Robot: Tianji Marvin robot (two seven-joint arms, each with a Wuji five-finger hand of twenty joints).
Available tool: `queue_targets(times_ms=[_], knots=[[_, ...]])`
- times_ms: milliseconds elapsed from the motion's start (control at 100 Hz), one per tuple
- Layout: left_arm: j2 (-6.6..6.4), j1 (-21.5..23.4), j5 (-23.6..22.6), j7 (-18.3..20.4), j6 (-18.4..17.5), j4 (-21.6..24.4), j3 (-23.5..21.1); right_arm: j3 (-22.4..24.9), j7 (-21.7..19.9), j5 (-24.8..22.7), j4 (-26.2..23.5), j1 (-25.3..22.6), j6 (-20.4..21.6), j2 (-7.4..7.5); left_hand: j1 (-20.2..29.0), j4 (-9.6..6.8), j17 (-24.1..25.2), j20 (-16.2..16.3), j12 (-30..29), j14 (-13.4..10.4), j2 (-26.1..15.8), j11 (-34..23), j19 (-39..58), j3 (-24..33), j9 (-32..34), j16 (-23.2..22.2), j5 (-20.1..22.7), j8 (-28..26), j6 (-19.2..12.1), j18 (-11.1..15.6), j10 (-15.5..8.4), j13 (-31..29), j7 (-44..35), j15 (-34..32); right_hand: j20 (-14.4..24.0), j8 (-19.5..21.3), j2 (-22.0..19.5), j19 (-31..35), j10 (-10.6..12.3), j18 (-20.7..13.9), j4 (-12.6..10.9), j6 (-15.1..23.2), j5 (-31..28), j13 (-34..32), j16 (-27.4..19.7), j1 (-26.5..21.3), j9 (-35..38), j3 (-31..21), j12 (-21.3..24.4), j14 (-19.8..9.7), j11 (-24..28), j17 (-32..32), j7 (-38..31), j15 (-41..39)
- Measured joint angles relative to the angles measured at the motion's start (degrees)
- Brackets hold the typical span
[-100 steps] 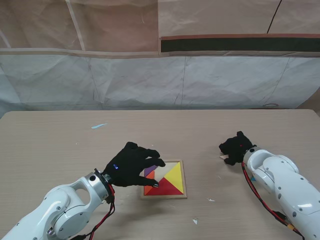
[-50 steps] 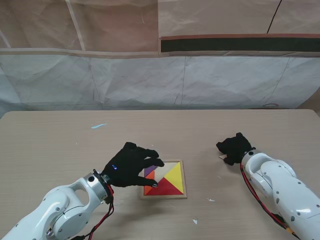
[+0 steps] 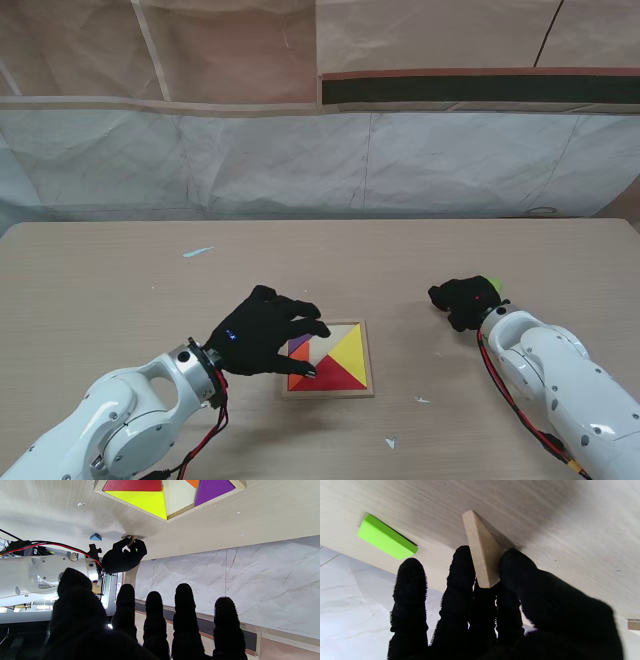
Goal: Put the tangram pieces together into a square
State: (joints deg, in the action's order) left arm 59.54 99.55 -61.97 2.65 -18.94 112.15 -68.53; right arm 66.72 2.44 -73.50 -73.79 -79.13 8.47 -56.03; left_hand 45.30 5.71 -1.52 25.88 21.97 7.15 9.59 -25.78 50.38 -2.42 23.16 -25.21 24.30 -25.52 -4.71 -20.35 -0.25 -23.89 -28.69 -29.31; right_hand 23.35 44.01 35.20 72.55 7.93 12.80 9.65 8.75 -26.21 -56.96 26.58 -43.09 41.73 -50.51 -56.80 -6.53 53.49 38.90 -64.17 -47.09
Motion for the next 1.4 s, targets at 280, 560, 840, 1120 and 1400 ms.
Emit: queue_targets(times_ms=[280,560,840,1120,1400], knots=[[-0.03,-0.04,-0.01,0.15,-0.04,0.36,-0.06,-0.21,-0.40,1.75,0.76,0.44,-0.29,-0.35,0.00,0.00,-0.09,0.10,0.00,-0.02,0.00,0.00,0.00,0.00,0.00,0.00,0.00,0.00,0.00,0.00,0.00,0.00,0.00,0.00,0.00,-7.57,-0.91,-0.88,-1.36,-0.01,-0.54,2.15,-0.92,-3.41,-3.42,-2.87,-0.01,-0.09,5.08,1.26,-4.74,5.66,0.14,7.71],[-0.11,-0.32,0.29,0.77,-0.10,0.36,0.19,2.49,-3.72,4.47,-0.05,-0.38,0.45,-0.86,0.00,0.00,-0.10,0.14,0.00,0.04,0.00,0.00,0.00,0.00,0.00,0.00,0.00,0.00,0.00,0.00,0.00,0.00,0.00,0.00,-0.92,-16.94,-1.92,-5.27,-2.52,-0.01,-0.55,-0.24,-2.34,-3.47,-2.97,-3.47,1.70,3.91,13.22,1.41,-13.47,6.28,7.08,11.65],[-0.17,-1.24,0.79,1.10,-0.18,0.00,0.98,4.44,-6.41,5.17,-1.70,-1.51,2.23,-0.71,0.01,0.00,-0.12,0.19,0.00,0.12,0.00,0.00,0.00,0.00,0.00,0.00,0.00,0.00,0.00,0.00,0.00,0.00,0.00,0.00,-0.94,-10.89,-4.40,-6.05,-3.90,-0.02,-4.63,-5.13,-2.04,-0.16,-2.92,4.70,-2.39,3.32,22.63,1.64,-16.63,1.19,17.24,13.53],[-0.26,-2.47,2.45,2.42,-0.57,-0.69,2.03,5.41,-7.60,3.89,-2.68,-2.24,2.37,-0.59,0.01,0.00,-0.72,0.21,0.00,0.06,0.00,0.00,0.05,0.00,1.11,0.00,0.00,0.00,0.01,0.00,0.00,0.00,0.01,0.00,-0.94,-9.63,-4.38,-6.19,-4.61,-0.02,-4.75,-7.42,-1.05,0.51,-4.18,5.25,-4.28,2.63,23.18,1.64,-17.25,0.65,22.46,15.89],[-0.62,-5.30,6.63,7.90,-1.99,-1.24,3.70,5.90,-9.00,-1.01,-4.66,-3.71,-0.49,-0.30,0.01,0.00,-0.72,0.21,0.00,0.06,0.00,0.00,0.05,0.00,1.11,0.00,0.00,0.00,0.01,0.00,0.00,0.00,0.01,0.00,-3.05,-7.68,-1.24,-7.69,-4.71,-0.08,-3.41,-9.16,-0.19,-4.08,-3.68,-4.67,0.19,1.29,21.08,0.44,-16.34,6.36,18.12,18.76]])
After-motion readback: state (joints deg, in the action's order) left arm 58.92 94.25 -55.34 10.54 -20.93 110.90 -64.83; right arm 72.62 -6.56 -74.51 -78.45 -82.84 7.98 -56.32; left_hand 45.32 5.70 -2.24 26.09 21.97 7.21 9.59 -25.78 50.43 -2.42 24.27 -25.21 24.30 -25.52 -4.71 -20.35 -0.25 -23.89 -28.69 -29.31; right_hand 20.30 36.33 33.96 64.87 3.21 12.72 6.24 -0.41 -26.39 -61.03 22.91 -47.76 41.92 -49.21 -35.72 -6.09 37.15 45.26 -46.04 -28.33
